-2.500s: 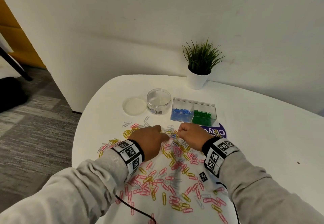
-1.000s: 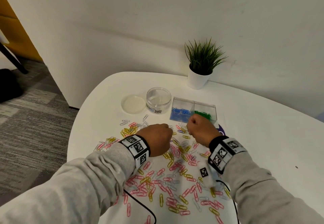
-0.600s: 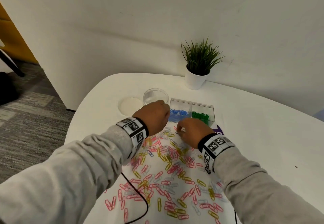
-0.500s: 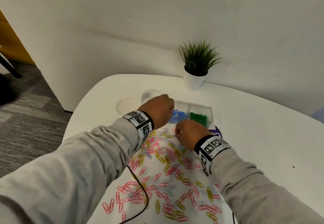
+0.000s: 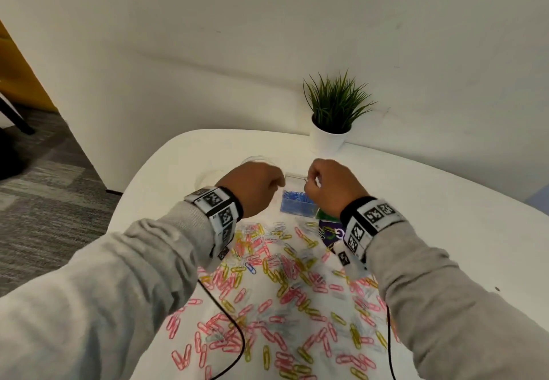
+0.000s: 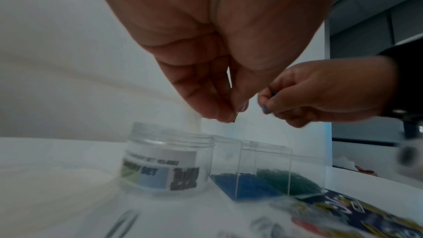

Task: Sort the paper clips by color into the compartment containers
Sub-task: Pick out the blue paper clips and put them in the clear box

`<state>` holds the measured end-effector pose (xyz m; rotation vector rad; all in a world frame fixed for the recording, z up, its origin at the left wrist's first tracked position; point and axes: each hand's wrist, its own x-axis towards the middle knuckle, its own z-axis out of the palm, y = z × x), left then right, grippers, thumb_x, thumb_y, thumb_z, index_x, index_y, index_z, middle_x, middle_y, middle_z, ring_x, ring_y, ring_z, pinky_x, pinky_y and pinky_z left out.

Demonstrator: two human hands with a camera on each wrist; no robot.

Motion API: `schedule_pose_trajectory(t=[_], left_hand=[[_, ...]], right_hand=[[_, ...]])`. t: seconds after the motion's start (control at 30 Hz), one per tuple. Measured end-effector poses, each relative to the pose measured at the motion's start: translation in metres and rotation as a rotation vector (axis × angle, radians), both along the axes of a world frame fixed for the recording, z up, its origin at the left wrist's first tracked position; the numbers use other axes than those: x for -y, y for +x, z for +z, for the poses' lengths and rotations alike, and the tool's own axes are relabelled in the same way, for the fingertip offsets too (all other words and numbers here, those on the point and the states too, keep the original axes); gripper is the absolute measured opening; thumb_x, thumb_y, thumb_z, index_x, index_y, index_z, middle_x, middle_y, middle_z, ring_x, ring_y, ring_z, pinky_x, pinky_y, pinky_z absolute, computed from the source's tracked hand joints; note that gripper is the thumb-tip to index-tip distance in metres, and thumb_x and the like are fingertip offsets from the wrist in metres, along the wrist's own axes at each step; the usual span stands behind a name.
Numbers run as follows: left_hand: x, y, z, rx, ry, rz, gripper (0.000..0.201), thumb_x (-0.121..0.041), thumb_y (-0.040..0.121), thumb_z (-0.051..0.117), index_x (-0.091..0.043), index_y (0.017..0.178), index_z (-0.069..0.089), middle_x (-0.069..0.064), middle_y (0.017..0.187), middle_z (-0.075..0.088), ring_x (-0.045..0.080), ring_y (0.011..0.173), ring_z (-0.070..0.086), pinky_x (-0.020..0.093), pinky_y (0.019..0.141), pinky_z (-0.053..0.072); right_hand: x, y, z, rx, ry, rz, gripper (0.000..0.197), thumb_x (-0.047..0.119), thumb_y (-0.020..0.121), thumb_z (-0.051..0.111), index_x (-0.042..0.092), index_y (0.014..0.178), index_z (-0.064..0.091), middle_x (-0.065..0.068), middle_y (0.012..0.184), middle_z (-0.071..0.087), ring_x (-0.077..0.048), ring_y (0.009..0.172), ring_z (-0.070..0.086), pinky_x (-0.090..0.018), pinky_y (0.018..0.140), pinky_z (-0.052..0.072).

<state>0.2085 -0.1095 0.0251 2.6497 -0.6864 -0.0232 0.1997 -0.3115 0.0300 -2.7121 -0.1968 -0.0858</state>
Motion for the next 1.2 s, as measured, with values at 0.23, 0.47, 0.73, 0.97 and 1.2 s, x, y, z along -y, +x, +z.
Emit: schedule_pose_trajectory(t=[0.23,0.47,0.73,0.97,1.2], left_hand=[[-0.068,-0.052,-0.023,-0.180,0.273,-0.189,0.031,-0.027,0.099,0.050,-0.043,0.121,0.066,-0.012,0.123,0.061,0.012,0.111,0.058,0.032,0.096,0.048],[-0.098,-0.091,-0.039,-0.134,0.366,-0.358,0.034,-0.024,0.098,0.052,-0.040,0.125,0.065,-0.007,0.141,0.052,0.017,0.126,0.050,0.034,0.102,0.045],[-0.131,-0.096,-0.035,-0.163,0.323,-0.052,0.029,-0.039,0.095,0.053,-0.042,0.121,0.063,-0.016,0.123,0.057,0.011,0.112,0.056,0.034,0.094,0.049],[-0.165,-0.106,-0.033,-0.230,0.472,0.171,0.020,-0.050,0.087,0.059,-0.033,0.095,0.061,-0.013,0.095,0.048,0.012,0.088,0.054,0.027,0.074,0.046],[-0.183,-0.115,-0.046,-0.312,0.359,0.174,0.020,-0.049,0.080,0.068,-0.032,0.083,0.059,-0.013,0.089,0.057,0.005,0.080,0.055,0.022,0.062,0.039]], right_hand=[[-0.027,0.001,0.001,-0.021,-0.405,0.183,0.033,0.015,0.090,0.058,0.027,0.121,0.062,0.000,0.129,0.056,-0.025,0.119,0.050,-0.039,0.099,0.041],[-0.071,-0.086,-0.033,-0.251,-0.319,0.554,0.023,0.040,0.096,0.053,0.032,0.109,0.070,0.002,0.106,0.057,-0.021,0.099,0.057,-0.038,0.083,0.050],[-0.083,-0.094,-0.046,-0.273,-0.365,0.384,0.026,0.049,0.093,0.057,0.023,0.087,0.059,0.003,0.096,0.048,-0.018,0.086,0.053,-0.035,0.079,0.049],[-0.096,-0.097,-0.061,-0.322,-0.252,0.237,0.024,0.035,0.097,0.057,0.014,0.108,0.062,-0.004,0.114,0.055,-0.022,0.099,0.058,-0.028,0.078,0.043],[-0.086,-0.093,-0.030,-0.303,-0.319,0.278,0.016,0.034,0.092,0.055,0.019,0.094,0.059,0.000,0.098,0.053,-0.018,0.083,0.057,-0.035,0.076,0.053]])
